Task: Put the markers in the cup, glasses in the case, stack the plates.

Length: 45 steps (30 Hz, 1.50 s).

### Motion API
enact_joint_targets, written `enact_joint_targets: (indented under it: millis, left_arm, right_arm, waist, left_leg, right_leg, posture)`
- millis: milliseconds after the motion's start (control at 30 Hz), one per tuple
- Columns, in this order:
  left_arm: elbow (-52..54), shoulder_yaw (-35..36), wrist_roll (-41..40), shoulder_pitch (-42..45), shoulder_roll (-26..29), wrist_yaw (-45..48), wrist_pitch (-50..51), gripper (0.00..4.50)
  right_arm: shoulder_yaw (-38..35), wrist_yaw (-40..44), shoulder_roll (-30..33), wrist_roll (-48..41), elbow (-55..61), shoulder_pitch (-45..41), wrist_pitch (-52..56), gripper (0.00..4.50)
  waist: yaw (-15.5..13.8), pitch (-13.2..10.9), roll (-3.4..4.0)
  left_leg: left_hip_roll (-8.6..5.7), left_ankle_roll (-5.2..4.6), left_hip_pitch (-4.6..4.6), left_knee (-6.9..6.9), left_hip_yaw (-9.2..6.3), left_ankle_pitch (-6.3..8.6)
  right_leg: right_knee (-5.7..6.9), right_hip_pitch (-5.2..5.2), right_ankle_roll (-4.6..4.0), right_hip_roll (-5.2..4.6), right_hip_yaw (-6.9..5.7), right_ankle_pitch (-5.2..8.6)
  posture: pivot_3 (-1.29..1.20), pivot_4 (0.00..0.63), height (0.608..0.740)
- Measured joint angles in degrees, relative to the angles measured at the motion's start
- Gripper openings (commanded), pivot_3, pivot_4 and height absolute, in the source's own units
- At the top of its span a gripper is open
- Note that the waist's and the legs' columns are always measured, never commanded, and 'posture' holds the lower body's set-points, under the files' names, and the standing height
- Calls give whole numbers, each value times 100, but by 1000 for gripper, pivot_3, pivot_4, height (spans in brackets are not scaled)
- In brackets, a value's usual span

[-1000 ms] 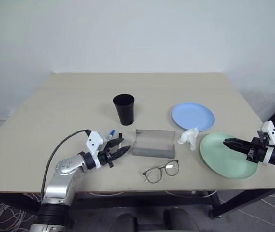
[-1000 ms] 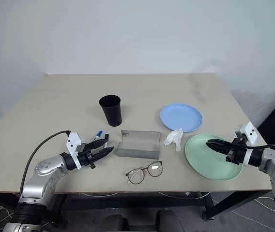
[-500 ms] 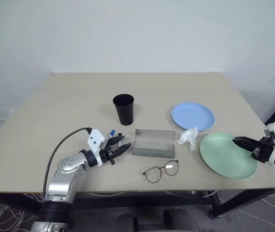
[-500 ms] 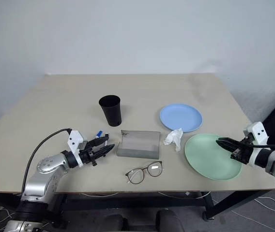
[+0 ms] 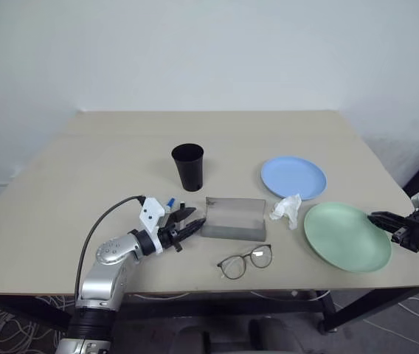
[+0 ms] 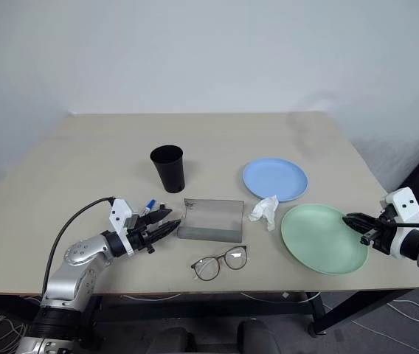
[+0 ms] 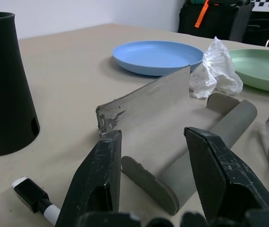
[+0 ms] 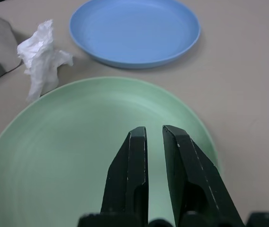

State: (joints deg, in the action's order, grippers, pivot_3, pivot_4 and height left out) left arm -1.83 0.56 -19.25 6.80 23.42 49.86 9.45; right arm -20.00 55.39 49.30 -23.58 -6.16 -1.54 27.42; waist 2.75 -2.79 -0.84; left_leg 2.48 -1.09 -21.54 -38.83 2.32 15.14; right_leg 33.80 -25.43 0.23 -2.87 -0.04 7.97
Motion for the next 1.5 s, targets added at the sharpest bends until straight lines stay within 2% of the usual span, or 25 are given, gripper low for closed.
enact_joint_targets:
  millis: [233, 333, 533, 900, 1367, 1500]
  left_arm:
    - [3, 1, -5, 22, 55, 90, 71, 2171]
    - [91, 3, -6, -8, 64, 86, 114, 2171]
    - [476, -17, -204, -98, 45, 85, 374, 2171]
    - [972, -625, -410, 91, -193, 201, 788, 2171]
    - [930, -703, -398, 177, -244, 195, 776, 2171]
    - [928, -711, -383, 168, -245, 180, 760, 2171]
  right_arm:
    - [6, 362, 142, -194, 152, 112, 194, 588]
    - [55, 156, 182, 44, 0, -29, 140, 1180]
    - [334, -149, 215, 366, -329, -371, 229, 3189]
    - [589, -879, 186, 585, -1620, -1224, 1030, 3189]
    - [940, -705, 187, 649, -2191, -1583, 1449, 3189]
    - [945, -700, 187, 679, -2245, -1593, 1456, 2324]
  waist:
    - [1, -1, -1]
    - [1, -2, -3]
    - [2, -3, -5]
    - [2, -3, -5]
    - [6, -2, -2]
    - [6, -2, -2]
  left_leg:
    - [0, 1, 1, -2, 0, 0]
    - [1, 1, -1, -3, 2, 1]
    - [1, 1, -1, -2, 1, 1]
    - [-5, -21, -3, -2, -4, -12]
    - [-7, -23, -1, -4, -1, -13]
    - [-9, -24, -1, -4, -2, -13]
  right_leg:
    - [-1, 0, 0, 0, -1, 0]
    - [-3, -1, 0, -2, -1, 0]
    - [-2, -1, 0, -2, -2, 0]
    - [-1, 0, 0, 1, 4, 0]
    - [1, 1, 1, 4, 14, 0]
    - [0, 1, 1, 4, 16, 0]
  posture:
    - [0, 0, 740]
    - [0, 0, 740]
    - [0, 0, 740]
    - [0, 0, 740]
    - [0, 0, 740]
    - [0, 0, 740]
